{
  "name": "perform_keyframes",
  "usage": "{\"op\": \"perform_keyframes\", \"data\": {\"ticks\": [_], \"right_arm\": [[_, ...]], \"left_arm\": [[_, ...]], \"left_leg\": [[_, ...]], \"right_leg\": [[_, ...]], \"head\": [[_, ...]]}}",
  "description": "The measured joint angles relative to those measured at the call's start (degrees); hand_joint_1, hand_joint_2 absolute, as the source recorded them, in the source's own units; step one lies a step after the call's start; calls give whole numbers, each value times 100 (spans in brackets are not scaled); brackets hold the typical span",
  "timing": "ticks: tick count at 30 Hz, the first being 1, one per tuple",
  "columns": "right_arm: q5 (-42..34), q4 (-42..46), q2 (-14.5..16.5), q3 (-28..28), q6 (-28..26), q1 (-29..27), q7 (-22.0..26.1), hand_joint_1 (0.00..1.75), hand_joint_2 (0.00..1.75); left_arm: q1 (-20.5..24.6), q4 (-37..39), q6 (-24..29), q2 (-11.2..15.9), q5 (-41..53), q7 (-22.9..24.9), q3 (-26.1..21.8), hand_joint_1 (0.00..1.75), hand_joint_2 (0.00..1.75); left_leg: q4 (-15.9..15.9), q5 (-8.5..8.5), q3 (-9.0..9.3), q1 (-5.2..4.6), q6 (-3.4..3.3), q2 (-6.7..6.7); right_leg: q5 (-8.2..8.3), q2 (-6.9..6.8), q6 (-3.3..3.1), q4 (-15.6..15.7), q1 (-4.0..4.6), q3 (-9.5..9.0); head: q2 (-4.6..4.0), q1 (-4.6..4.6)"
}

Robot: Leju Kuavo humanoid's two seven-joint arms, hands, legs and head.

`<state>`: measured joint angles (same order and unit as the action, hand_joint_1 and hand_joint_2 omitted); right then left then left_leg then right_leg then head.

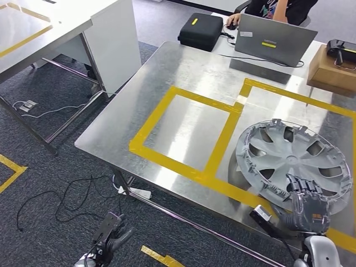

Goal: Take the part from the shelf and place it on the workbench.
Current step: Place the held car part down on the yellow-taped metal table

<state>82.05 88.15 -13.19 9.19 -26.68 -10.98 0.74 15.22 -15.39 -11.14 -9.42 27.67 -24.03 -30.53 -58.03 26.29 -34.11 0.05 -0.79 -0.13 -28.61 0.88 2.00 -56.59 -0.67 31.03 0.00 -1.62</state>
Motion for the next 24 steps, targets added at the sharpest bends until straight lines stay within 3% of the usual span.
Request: {"op": "perform_keyframes", "data": {"ticks": [24], "right_arm": [[-664, 150, 143, 167, -16, -2, 237, 0, 0]], "left_arm": [[-9, 1, -3, 0, 11, 1, 2, 0, 0]], "left_leg": [[1, 0, 0, 0, 0, 0]], "right_leg": [[-2, 0, -1, 0, 0, -1]], "head": [[0, -1]]}}
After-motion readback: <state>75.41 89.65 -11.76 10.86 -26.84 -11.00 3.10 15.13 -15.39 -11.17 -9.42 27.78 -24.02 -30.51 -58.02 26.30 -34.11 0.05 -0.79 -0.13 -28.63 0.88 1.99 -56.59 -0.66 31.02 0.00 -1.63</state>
